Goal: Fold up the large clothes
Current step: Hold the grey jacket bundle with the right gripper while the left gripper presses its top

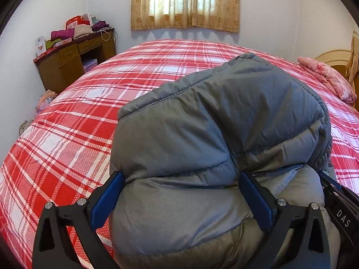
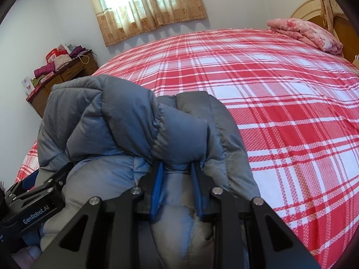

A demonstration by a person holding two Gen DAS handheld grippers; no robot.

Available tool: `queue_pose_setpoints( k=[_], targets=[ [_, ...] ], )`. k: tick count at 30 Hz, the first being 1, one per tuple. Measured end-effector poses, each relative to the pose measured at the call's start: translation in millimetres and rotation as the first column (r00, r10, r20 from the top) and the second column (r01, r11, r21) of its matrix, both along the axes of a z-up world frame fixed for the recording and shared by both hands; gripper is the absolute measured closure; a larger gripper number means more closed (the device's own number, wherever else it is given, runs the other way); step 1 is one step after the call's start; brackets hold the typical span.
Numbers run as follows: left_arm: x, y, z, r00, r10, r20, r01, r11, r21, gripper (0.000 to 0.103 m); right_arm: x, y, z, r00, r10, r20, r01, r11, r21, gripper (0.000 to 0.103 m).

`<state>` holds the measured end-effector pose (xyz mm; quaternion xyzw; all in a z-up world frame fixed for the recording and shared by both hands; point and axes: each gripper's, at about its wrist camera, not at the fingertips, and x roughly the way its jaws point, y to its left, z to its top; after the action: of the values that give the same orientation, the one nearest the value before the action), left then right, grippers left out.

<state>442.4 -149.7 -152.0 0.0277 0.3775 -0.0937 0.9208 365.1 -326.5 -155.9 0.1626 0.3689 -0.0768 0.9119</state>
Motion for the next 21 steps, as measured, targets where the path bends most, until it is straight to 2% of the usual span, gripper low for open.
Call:
queue_pose_setpoints(
  k=[21],
  targets=[
    [8.0,-1.1,-7.3,1.0,-0.004,-0.031,0.005,1.0,0.019,0.001,2.9,1.0,-4.8,1.0,-0.003,-0.022,0.003,1.0,-0.024,0.075]
  ],
)
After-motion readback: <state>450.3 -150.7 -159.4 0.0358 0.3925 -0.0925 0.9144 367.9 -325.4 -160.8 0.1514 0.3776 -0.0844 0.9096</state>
